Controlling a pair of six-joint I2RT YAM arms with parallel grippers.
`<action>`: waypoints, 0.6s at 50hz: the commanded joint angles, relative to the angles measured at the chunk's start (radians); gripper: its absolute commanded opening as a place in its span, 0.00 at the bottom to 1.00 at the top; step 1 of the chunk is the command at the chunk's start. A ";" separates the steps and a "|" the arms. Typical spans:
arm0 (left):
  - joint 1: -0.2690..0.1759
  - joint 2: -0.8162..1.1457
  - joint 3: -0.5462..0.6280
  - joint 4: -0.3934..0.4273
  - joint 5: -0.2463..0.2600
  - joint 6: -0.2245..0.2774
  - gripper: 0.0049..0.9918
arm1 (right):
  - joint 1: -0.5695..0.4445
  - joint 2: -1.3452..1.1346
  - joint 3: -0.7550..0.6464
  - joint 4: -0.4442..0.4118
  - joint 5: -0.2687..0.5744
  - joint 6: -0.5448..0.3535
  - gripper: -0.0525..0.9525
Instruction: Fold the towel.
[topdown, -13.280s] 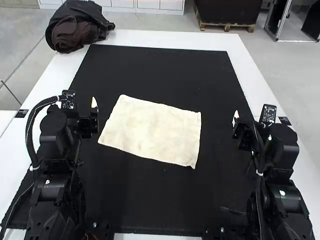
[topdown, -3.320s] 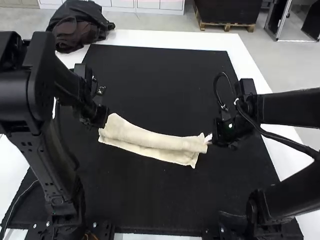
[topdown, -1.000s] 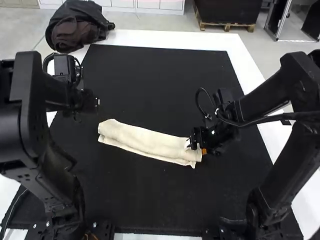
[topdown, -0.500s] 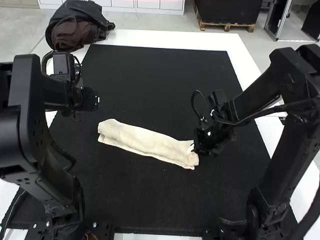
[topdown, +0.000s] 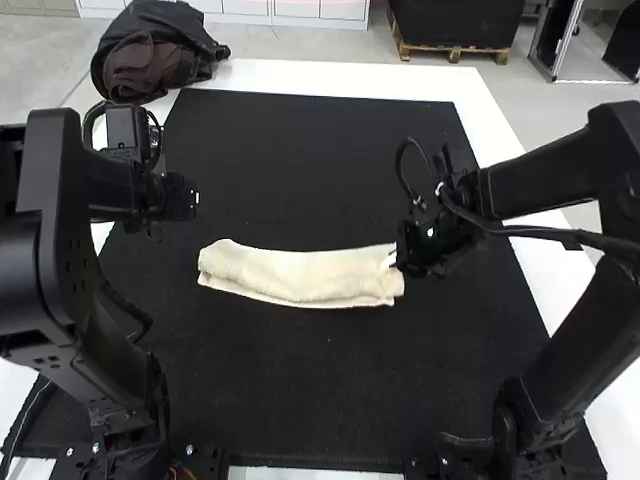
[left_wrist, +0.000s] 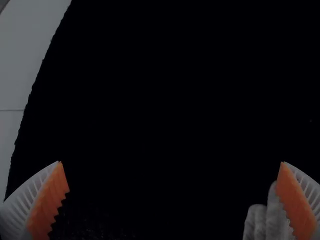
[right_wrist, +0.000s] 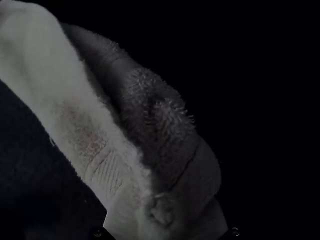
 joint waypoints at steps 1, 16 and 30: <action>0.002 -0.022 0.007 0.011 0.006 -0.011 0.98 | 0.019 -0.023 0.051 0.002 -0.032 0.050 0.03; 0.002 -0.022 0.007 0.020 -0.018 -0.011 0.98 | 0.169 -0.004 0.122 0.035 -0.060 0.178 0.03; 0.002 -0.030 0.004 0.012 -0.018 -0.011 0.98 | 0.266 0.087 0.237 0.127 -0.060 0.248 0.03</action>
